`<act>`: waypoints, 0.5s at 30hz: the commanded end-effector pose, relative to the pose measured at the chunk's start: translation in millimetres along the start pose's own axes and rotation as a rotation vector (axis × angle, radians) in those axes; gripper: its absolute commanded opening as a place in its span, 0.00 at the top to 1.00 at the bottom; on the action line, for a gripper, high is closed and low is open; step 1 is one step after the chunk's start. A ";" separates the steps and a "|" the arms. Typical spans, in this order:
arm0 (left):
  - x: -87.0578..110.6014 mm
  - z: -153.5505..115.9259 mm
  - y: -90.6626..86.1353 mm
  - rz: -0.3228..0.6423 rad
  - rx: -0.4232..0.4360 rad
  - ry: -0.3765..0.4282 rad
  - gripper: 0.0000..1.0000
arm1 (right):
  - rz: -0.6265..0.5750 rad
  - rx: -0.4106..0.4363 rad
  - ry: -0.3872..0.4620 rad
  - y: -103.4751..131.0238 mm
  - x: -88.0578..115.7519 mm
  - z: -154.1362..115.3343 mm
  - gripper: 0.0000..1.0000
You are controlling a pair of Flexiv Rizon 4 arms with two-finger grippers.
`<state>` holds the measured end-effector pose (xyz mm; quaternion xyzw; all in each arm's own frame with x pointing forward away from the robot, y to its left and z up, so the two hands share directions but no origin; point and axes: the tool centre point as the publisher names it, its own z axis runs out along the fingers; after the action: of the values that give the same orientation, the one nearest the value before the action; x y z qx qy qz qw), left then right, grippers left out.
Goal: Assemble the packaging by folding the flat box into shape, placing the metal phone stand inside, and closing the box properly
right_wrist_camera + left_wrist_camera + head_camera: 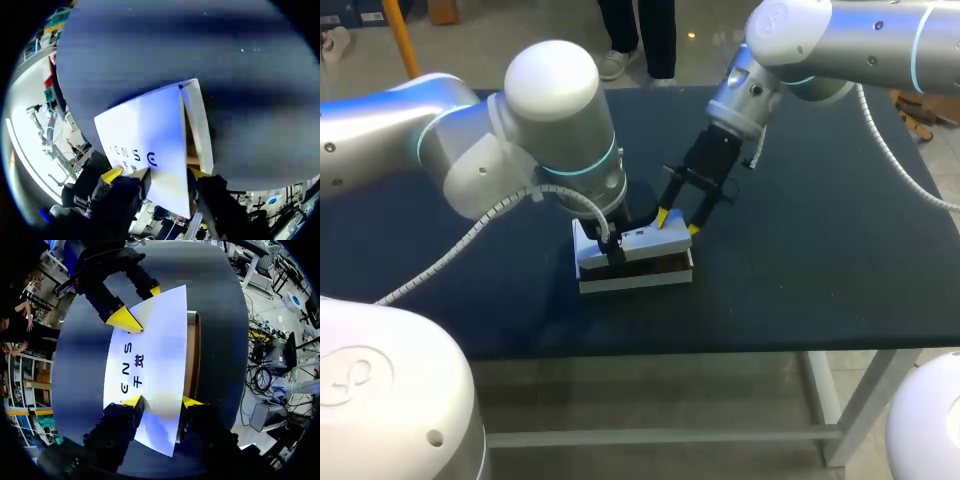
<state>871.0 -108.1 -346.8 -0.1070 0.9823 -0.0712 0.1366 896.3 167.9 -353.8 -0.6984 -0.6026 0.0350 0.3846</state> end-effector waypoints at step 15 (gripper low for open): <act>2.5 4.1 1.0 -0.011 -0.023 -0.030 0.56 | 0.000 -0.031 -0.007 -10.9 -5.6 -4.3 0.39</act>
<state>870.3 -106.9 -348.5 -0.1132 0.9805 -0.0630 0.1478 894.3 162.8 -350.0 -0.7007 -0.6050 0.0342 0.3767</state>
